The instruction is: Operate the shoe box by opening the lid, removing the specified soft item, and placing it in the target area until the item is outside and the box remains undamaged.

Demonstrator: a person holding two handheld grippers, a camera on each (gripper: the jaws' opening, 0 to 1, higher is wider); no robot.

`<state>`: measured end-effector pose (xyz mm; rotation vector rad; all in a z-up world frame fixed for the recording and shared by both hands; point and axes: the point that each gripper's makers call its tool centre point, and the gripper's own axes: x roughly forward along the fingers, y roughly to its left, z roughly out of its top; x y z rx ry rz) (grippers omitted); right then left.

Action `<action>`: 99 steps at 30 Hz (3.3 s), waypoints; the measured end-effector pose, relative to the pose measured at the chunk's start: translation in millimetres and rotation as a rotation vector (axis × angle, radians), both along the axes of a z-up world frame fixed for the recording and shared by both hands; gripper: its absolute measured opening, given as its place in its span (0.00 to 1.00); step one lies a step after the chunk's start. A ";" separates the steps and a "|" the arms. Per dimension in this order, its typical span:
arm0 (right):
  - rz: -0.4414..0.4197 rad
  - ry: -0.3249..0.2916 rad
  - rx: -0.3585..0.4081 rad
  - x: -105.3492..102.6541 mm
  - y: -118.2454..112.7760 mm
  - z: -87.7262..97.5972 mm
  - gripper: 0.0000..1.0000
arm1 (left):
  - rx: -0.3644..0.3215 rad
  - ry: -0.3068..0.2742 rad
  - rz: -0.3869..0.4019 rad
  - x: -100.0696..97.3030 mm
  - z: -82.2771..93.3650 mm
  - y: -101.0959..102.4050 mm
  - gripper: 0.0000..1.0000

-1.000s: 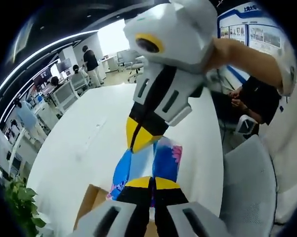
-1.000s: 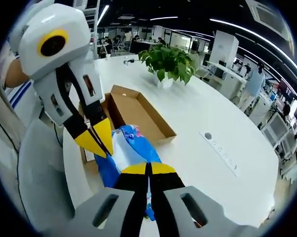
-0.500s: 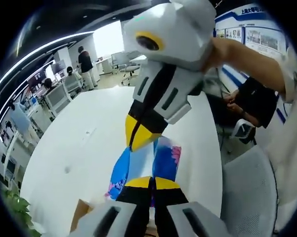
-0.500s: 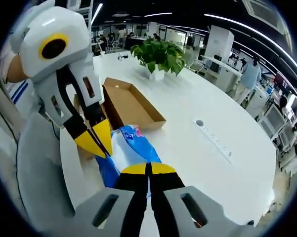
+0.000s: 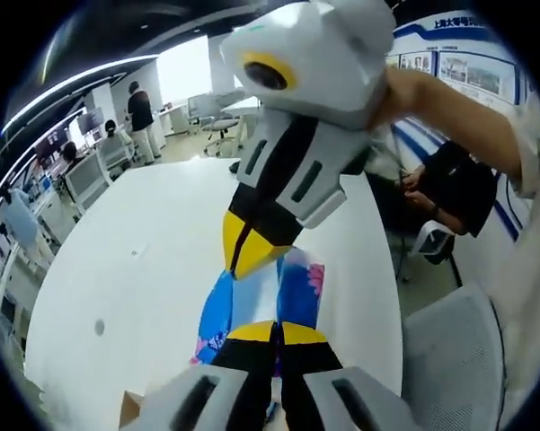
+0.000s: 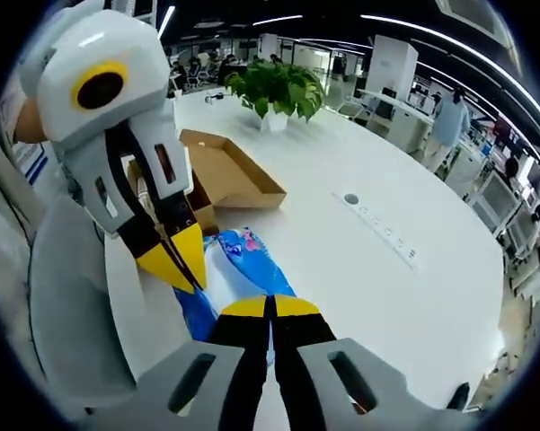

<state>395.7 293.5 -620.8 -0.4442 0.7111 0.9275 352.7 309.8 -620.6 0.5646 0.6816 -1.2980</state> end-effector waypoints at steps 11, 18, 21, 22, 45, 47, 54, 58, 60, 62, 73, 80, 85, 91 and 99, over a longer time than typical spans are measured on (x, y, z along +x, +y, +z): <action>-0.018 0.025 -0.007 9.9 -23.8 -14.2 0.00 | -0.007 0.042 -0.028 8.0 -14.2 -28.1 0.00; -0.032 0.040 -0.013 14.8 -39.0 -23.0 0.00 | -0.005 0.066 -0.047 12.1 -24.1 -44.9 0.00; -0.040 0.045 -0.015 16.9 -46.4 -25.6 0.00 | -0.009 0.080 -0.053 13.9 -27.1 -53.0 0.00; -0.044 0.047 -0.015 17.7 -48.6 -26.3 0.00 | -0.011 0.082 -0.054 14.2 -27.7 -55.2 0.00; -0.092 0.075 -0.070 27.7 -93.1 -57.0 0.00 | -0.025 0.163 -0.096 17.4 -61.9 -104.0 0.00; -0.094 0.082 -0.081 25.9 -94.9 -62.7 0.00 | -0.020 0.172 -0.095 17.7 -66.9 -105.7 0.00; -0.106 0.109 -0.089 27.4 -102.6 -85.1 0.00 | 0.001 0.203 -0.089 16.7 -87.0 -108.0 0.00; -0.103 0.123 -0.102 26.3 -102.1 -96.7 0.00 | 0.013 0.220 -0.081 16.8 -97.8 -106.0 0.00; -0.098 0.132 -0.109 25.9 -101.2 -102.0 0.00 | 0.022 0.228 -0.078 15.6 -103.5 -104.7 0.00; -0.098 0.135 -0.113 27.0 -101.1 -106.1 0.00 | 0.024 0.233 -0.075 16.0 -107.2 -104.8 0.00; -0.109 0.132 -0.123 33.0 -100.5 -108.9 0.00 | 0.017 0.245 -0.057 18.8 -113.0 -105.4 0.00; -0.111 0.127 -0.126 31.8 -99.9 -107.9 0.00 | 0.021 0.239 -0.055 20.2 -113.2 -104.3 0.00; -0.110 0.123 -0.131 31.8 -100.4 -108.3 0.00 | 0.024 0.242 -0.051 18.8 -113.5 -104.1 0.00; -0.119 0.129 -0.123 29.8 -100.5 -108.8 0.00 | 0.032 0.228 -0.058 17.1 -114.2 -104.2 0.01; -0.106 0.124 -0.125 26.1 -98.2 -103.9 0.04 | 0.049 0.179 -0.082 13.1 -108.9 -99.4 0.17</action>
